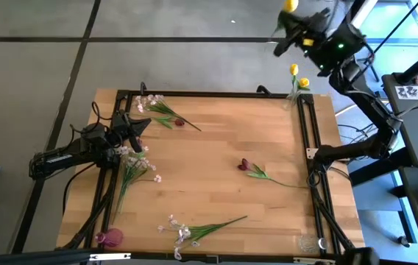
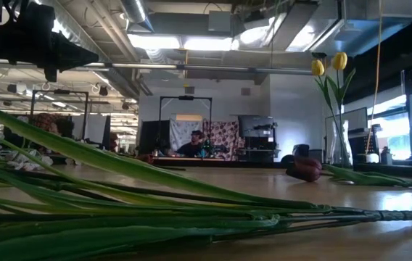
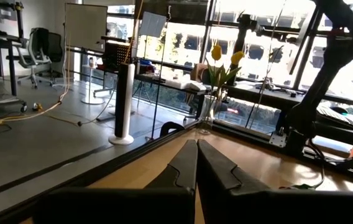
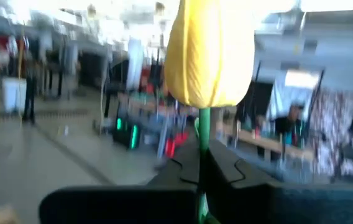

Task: Sort flowers into vase by color
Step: Put the yellow tulip into the glass vase

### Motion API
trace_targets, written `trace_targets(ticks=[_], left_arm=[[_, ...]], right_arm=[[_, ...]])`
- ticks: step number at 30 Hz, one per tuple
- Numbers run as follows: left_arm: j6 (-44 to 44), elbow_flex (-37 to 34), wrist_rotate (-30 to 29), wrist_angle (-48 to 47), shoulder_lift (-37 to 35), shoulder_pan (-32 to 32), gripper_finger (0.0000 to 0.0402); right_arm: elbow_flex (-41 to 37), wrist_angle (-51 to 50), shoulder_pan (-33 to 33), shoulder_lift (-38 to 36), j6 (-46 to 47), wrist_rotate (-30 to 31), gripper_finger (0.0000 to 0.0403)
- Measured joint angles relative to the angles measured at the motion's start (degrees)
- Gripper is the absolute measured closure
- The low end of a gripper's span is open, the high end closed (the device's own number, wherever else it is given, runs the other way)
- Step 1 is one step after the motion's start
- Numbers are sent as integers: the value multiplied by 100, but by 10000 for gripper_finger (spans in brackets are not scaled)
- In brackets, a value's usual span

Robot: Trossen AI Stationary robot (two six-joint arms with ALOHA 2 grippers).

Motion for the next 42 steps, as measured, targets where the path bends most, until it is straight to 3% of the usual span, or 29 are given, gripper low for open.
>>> trace_targets(ticks=[12,23,29,42], left_arm=[[0,0,1,0,0,-1,401],[0,0,1,0,0,0,401],[0,0,2,-2,0,-2,401],[0,0,0,0,-1,-1,401]], right_arm=[[-2,823,-1108,-31,-446,-256,401],[-97,927,-1577,-341,-937,-71,402],[-990,1253,-2078,-672,-569,-92,402],[-3388,2624,-2054,-1540,-556,239,402]])
